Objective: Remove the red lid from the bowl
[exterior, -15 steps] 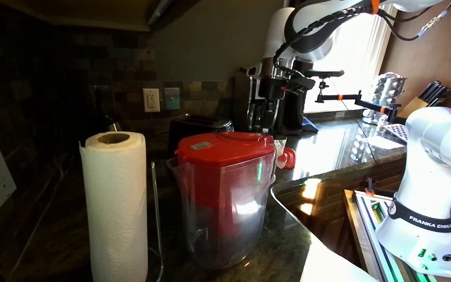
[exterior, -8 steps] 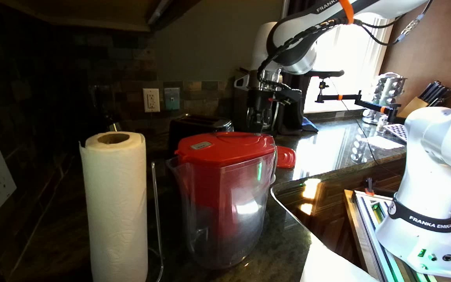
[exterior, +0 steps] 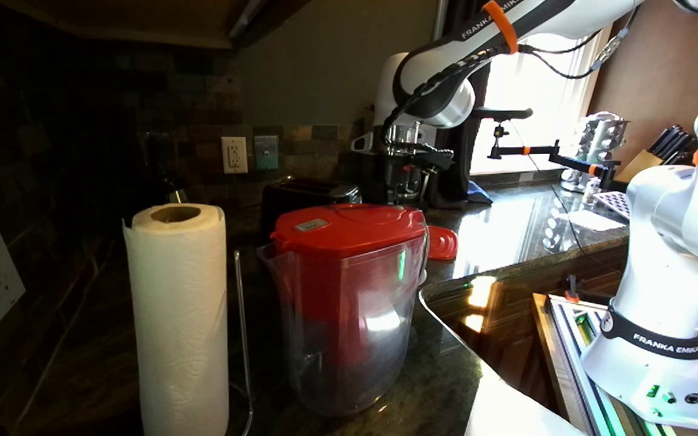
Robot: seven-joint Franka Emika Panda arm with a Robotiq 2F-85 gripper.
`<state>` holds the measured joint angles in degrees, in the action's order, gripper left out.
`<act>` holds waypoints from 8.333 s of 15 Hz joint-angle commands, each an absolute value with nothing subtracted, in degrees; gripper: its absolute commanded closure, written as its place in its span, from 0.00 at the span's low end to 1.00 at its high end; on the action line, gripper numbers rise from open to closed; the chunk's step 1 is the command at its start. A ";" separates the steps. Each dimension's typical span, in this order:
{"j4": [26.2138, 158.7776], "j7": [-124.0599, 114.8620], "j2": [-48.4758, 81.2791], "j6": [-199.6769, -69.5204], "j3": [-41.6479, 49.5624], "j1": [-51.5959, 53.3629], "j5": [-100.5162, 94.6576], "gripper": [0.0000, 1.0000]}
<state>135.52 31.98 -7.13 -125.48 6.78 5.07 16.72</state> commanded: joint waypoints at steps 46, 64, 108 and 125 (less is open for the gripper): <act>137.76 37.12 0.43 -136.61 20.41 -18.15 -4.09 0.00; 134.39 41.81 7.59 -137.96 18.36 -19.70 7.80 0.01; 137.89 45.01 -12.36 -120.14 14.64 -15.42 8.76 0.98; 147.46 3.48 -22.10 -128.11 4.96 -5.65 11.60 0.98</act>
